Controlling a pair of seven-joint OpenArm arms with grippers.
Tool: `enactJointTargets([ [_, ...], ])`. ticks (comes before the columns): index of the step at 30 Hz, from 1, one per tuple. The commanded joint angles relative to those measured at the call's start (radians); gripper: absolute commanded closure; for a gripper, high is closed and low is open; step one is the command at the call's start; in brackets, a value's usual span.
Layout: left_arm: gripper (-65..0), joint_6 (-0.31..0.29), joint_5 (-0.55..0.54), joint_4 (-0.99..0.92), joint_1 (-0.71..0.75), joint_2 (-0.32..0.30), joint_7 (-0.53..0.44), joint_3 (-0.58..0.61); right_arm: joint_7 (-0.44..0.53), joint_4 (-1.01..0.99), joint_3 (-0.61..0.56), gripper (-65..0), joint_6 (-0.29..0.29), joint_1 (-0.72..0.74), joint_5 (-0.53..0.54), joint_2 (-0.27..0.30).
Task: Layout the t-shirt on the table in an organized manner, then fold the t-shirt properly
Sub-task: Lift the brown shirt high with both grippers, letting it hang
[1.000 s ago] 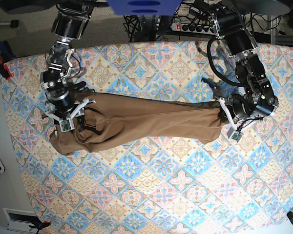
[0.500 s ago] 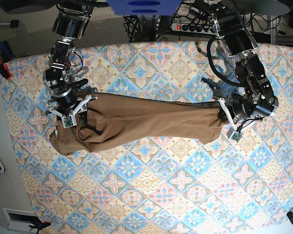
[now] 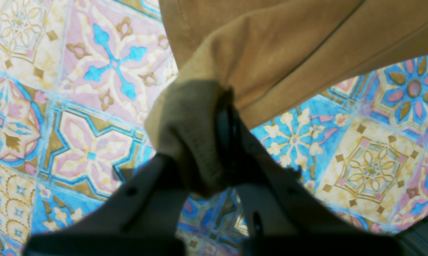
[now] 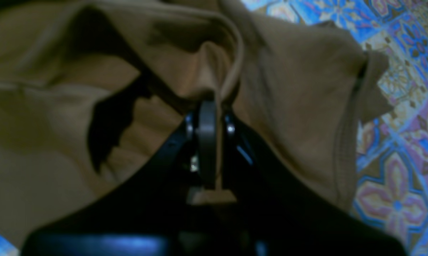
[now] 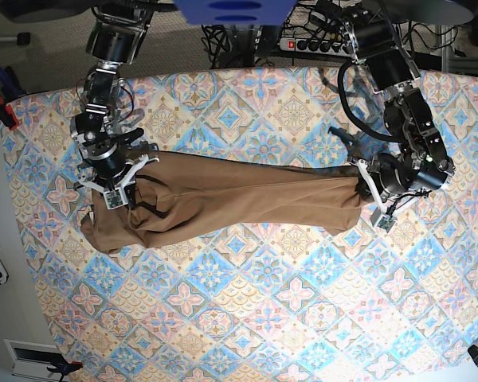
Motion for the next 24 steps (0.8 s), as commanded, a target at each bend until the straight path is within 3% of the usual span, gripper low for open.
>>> enactJointTargets([
  [1,0.0,-0.001,-0.009,0.020,-0.022,-0.007,-0.011,-0.001,0.025,0.033,0.005,0.0,-0.005,0.015,-0.006,0.004],
  [9,0.0,-0.001,-0.014,0.022,-0.022,-0.009,-0.011,-0.001,0.024,0.277,0.098,0.0,-0.004,0.015,-0.032,0.004],
  [15,0.0,0.004,-0.008,0.069,-0.066,-0.007,-0.003,0.017,0.021,0.323,0.100,0.0,-0.004,0.021,-0.032,0.004],
  [22,0.0,0.079,-0.005,-0.049,-0.267,-0.012,0.000,0.040,-0.149,0.305,0.094,0.0,0.000,0.276,-0.030,0.009],
  [24,0.0,0.081,-0.005,-0.118,-0.341,-0.018,0.000,0.040,-0.183,0.277,0.092,0.0,0.027,0.345,-0.030,0.009],
])
